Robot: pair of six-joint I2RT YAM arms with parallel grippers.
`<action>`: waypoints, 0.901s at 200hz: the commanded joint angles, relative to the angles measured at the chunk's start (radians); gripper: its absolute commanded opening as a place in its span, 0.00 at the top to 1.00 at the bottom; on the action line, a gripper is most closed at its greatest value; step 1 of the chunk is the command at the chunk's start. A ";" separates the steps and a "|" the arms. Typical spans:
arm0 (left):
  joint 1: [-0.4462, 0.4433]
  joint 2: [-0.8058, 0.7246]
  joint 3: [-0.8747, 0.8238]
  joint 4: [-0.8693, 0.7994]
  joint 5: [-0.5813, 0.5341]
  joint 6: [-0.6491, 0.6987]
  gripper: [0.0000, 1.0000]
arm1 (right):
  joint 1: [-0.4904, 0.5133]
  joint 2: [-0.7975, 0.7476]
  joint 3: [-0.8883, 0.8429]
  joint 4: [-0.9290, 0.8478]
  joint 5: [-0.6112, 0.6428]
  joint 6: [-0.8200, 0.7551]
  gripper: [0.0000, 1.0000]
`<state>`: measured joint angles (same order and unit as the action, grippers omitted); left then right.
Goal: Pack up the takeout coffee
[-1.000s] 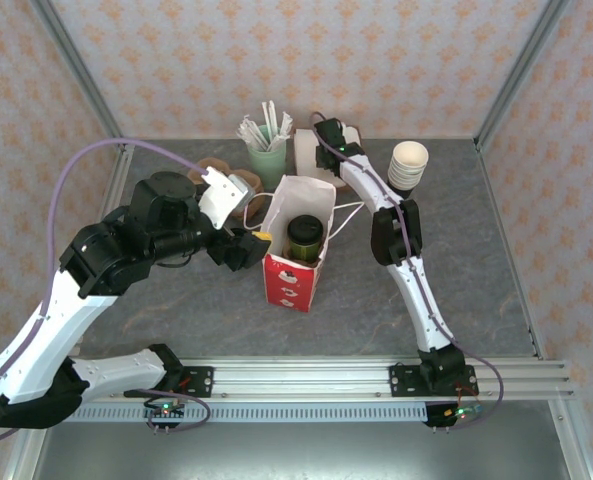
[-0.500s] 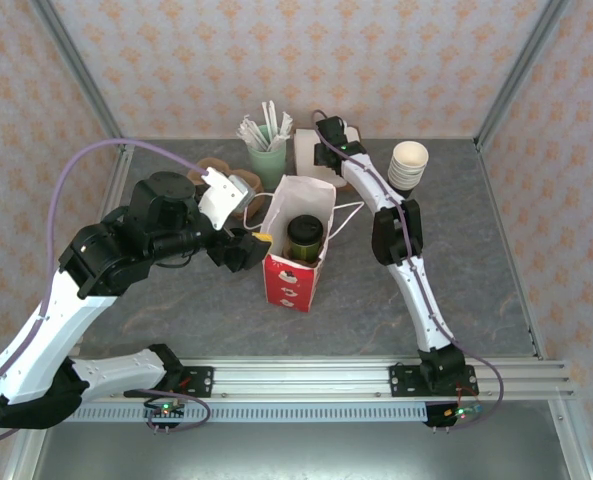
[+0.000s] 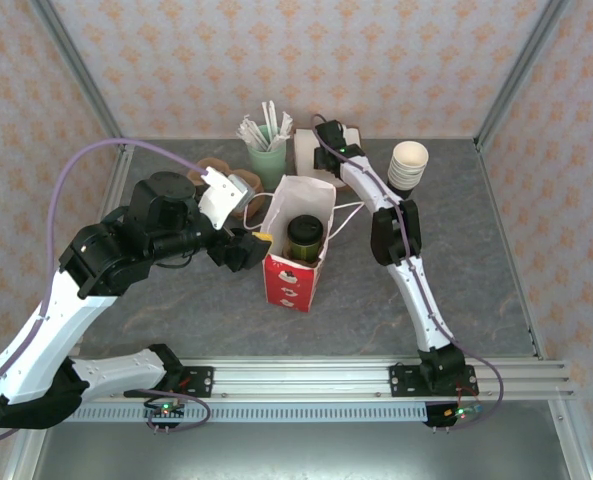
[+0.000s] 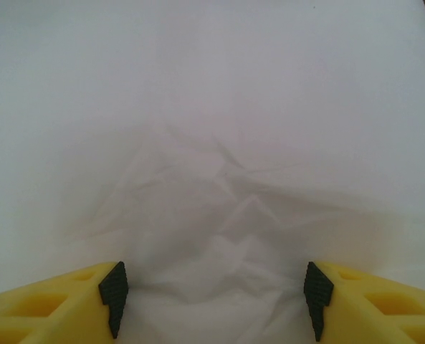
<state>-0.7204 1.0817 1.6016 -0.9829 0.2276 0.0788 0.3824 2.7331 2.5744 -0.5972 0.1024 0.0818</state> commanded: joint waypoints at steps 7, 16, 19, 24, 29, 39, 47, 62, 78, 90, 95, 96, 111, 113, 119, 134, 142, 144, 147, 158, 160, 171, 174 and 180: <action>-0.007 -0.024 -0.010 0.003 0.003 -0.013 0.00 | -0.009 0.017 0.018 -0.042 0.020 0.023 0.35; -0.007 -0.026 -0.012 0.005 0.004 -0.013 0.00 | -0.009 0.016 0.017 -0.044 0.019 0.025 0.37; -0.007 -0.027 -0.012 0.005 0.004 -0.014 0.00 | -0.010 0.016 0.016 -0.045 0.018 0.025 0.38; -0.007 -0.028 -0.012 0.003 0.004 -0.014 0.00 | -0.010 0.015 0.016 -0.045 0.014 0.026 0.40; -0.006 -0.028 -0.011 0.002 0.006 -0.014 0.00 | -0.009 0.015 0.017 -0.046 0.012 0.025 0.43; -0.006 -0.028 -0.012 0.000 0.007 -0.014 0.00 | -0.009 0.012 0.017 -0.046 0.004 0.026 0.48; -0.006 -0.028 -0.010 -0.003 0.009 -0.015 0.00 | -0.009 0.010 0.017 -0.046 -0.001 0.025 0.50; -0.007 -0.028 -0.009 -0.005 0.010 -0.016 0.00 | -0.009 0.006 0.018 -0.045 -0.009 0.027 0.53; -0.007 -0.028 -0.006 -0.007 0.012 -0.017 0.00 | -0.009 -0.004 0.020 -0.041 -0.016 0.027 0.56; -0.007 -0.028 -0.007 -0.007 0.014 -0.016 0.00 | -0.009 -0.014 0.020 -0.035 -0.023 0.026 0.61; -0.007 -0.028 -0.006 -0.008 0.013 -0.017 0.00 | -0.010 -0.020 0.020 -0.034 -0.024 0.023 0.63; -0.007 -0.028 -0.006 -0.008 0.013 -0.018 0.00 | -0.009 -0.021 0.020 -0.033 -0.024 0.022 0.63; -0.006 -0.028 -0.005 -0.008 0.015 -0.019 0.00 | -0.009 -0.039 0.021 -0.031 -0.028 0.017 0.67; -0.006 -0.028 -0.005 -0.008 0.017 -0.019 0.00 | -0.010 -0.041 0.021 -0.031 -0.029 0.016 0.68; -0.006 -0.028 -0.006 -0.010 0.017 -0.018 0.00 | -0.010 -0.050 0.021 -0.031 -0.030 0.014 0.69; -0.007 -0.028 -0.006 -0.014 0.019 -0.020 0.00 | -0.009 -0.070 0.021 -0.029 -0.037 0.003 0.76; -0.007 -0.029 -0.008 -0.015 0.020 -0.017 0.00 | -0.010 -0.084 0.022 -0.026 -0.041 0.000 0.78; -0.007 -0.029 -0.008 -0.016 0.020 -0.017 0.00 | -0.009 -0.086 0.021 -0.025 -0.041 0.000 0.78; -0.007 -0.029 -0.008 -0.017 0.022 -0.017 0.00 | -0.010 -0.091 0.021 -0.026 -0.042 -0.001 0.78; -0.007 -0.030 -0.009 -0.016 0.027 -0.015 0.00 | -0.008 -0.108 0.021 -0.022 -0.041 -0.004 0.78; -0.006 -0.031 -0.009 -0.017 0.028 -0.014 0.00 | -0.009 -0.112 0.021 -0.022 -0.041 -0.007 0.78; -0.007 -0.031 -0.009 -0.017 0.030 -0.014 0.00 | -0.009 -0.130 0.023 -0.023 -0.044 -0.011 0.79; -0.007 -0.030 -0.011 -0.017 0.032 -0.014 0.00 | -0.009 -0.136 0.023 -0.023 -0.045 -0.012 0.79; -0.007 -0.030 -0.008 -0.017 0.032 -0.013 0.00 | -0.009 -0.146 0.024 -0.020 -0.048 -0.016 0.80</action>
<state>-0.7204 1.0664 1.6005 -0.9833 0.2367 0.0757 0.3786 2.6984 2.5752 -0.6060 0.0593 0.0872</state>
